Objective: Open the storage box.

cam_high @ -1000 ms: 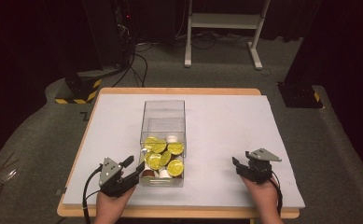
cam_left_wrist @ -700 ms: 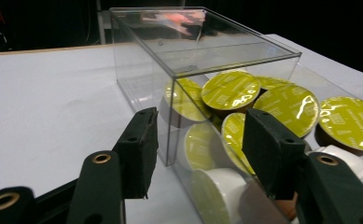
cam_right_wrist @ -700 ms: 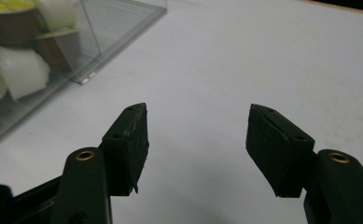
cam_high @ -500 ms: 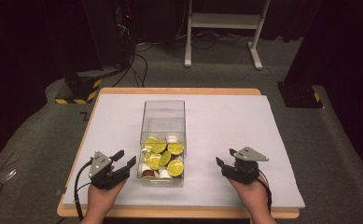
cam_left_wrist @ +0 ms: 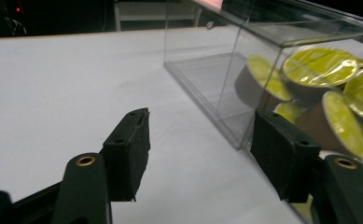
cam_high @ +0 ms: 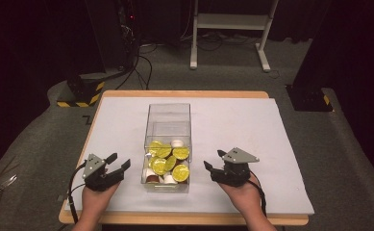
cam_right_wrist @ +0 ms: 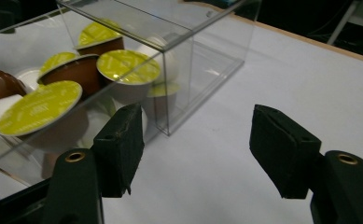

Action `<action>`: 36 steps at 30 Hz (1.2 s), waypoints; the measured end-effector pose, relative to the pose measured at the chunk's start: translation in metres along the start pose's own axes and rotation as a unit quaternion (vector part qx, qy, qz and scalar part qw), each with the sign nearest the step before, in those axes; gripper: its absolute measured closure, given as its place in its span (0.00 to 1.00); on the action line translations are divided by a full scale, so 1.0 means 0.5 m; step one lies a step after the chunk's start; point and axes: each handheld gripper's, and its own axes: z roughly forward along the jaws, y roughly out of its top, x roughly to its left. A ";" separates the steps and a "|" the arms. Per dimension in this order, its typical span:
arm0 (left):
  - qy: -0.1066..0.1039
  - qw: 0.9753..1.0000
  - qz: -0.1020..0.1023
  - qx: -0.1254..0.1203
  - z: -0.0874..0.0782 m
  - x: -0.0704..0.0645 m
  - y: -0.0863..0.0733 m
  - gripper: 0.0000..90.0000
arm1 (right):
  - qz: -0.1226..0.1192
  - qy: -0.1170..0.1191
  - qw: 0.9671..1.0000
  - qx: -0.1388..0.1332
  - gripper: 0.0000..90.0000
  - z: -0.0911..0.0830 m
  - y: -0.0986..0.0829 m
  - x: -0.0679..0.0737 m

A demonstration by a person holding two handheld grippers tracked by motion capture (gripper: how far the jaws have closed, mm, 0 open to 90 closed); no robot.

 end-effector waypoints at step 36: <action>0.025 0.999 0.016 0.030 0.001 0.068 -0.031 0.36 | -0.068 0.067 0.995 0.035 0.35 0.100 0.091 0.151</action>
